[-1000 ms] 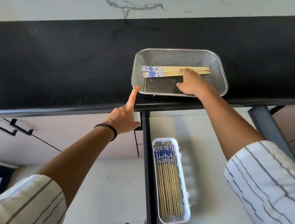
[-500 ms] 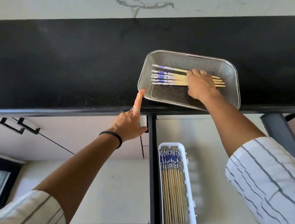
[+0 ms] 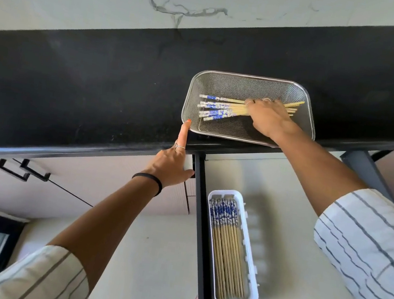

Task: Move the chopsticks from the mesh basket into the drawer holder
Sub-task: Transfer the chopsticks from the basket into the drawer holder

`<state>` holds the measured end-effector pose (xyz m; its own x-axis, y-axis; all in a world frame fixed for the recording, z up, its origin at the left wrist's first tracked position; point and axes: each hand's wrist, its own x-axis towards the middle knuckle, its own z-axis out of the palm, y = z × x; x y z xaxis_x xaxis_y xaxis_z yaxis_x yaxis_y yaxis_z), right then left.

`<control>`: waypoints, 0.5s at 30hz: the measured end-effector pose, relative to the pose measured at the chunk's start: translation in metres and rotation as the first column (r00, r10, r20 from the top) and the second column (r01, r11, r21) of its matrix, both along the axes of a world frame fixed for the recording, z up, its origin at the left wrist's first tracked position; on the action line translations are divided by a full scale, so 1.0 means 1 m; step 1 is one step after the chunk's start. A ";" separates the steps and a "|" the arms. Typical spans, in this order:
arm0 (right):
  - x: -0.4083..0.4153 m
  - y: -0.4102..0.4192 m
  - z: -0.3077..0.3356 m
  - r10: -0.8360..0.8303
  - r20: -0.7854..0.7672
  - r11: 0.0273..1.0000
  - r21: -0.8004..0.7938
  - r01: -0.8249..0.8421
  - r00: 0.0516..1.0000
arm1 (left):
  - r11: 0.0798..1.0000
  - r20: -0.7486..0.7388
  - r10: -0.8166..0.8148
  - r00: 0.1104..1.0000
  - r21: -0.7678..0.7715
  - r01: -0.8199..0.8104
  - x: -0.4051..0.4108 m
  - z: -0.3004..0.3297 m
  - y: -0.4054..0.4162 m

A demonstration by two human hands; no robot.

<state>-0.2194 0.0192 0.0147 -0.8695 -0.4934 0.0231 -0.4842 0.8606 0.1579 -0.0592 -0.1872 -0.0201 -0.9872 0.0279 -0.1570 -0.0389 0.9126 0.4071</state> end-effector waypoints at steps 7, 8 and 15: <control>0.008 0.006 0.023 0.020 -0.095 1.000 -0.017 -0.022 0.995 | 1.000 0.034 0.010 0.999 -0.021 -0.009 -0.003 0.003 -0.002; 0.010 0.008 0.027 0.024 -0.116 0.999 -0.022 -0.027 0.993 | 1.000 0.039 0.015 0.999 -0.015 -0.015 -0.003 0.003 -0.002; 0.042 0.033 0.061 0.002 -0.165 0.994 -0.109 -0.020 0.986 | 0.999 0.069 0.040 0.997 0.001 -0.040 -0.003 0.004 0.002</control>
<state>-0.1770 0.0527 0.0760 -0.8436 -0.4898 0.2201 -0.4692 0.8717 0.1411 -0.0618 -0.1857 -0.0166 -0.9745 -0.0114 -0.2242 -0.1036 0.9089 0.4040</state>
